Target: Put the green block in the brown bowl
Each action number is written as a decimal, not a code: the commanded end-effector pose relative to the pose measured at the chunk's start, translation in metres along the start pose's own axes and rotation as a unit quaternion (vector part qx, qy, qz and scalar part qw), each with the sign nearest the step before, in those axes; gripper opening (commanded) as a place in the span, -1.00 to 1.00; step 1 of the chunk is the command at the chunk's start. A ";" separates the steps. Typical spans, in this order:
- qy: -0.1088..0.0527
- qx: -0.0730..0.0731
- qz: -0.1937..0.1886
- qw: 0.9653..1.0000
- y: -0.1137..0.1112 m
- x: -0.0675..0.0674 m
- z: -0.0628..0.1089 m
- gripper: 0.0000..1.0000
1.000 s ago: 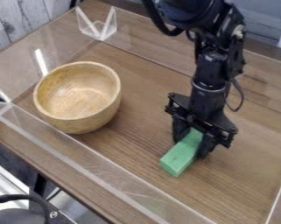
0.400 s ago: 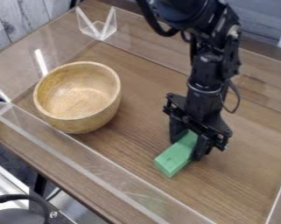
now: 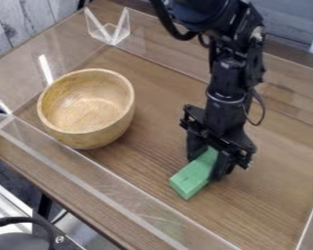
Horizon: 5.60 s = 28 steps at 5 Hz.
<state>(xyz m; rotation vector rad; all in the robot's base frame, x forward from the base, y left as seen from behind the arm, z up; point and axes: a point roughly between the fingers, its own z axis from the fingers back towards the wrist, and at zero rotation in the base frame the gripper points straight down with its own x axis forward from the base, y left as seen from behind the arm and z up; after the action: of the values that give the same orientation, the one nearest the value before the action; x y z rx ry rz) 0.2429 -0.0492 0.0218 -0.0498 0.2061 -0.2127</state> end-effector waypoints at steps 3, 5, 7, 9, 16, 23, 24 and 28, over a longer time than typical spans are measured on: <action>-0.052 -0.037 0.005 0.998 0.008 0.007 0.017 1.00; -0.041 -0.038 0.000 0.998 0.004 0.005 0.016 -1.00; -0.048 -0.038 -0.015 0.998 0.011 0.005 0.034 -1.00; -0.090 -0.052 -0.003 0.995 0.037 0.005 0.079 -1.00; -0.102 -0.058 0.139 0.983 0.093 -0.012 0.113 -1.00; -0.080 -0.102 0.059 0.990 0.115 -0.036 0.079 -1.00; -0.084 -0.113 0.057 0.988 0.118 -0.036 0.080 -1.00; -0.085 -0.108 0.076 0.988 0.149 -0.049 0.064 -1.00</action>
<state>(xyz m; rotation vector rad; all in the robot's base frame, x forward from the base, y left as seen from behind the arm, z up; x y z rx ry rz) 0.2366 0.1043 0.0749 -0.2822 0.0907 -0.0326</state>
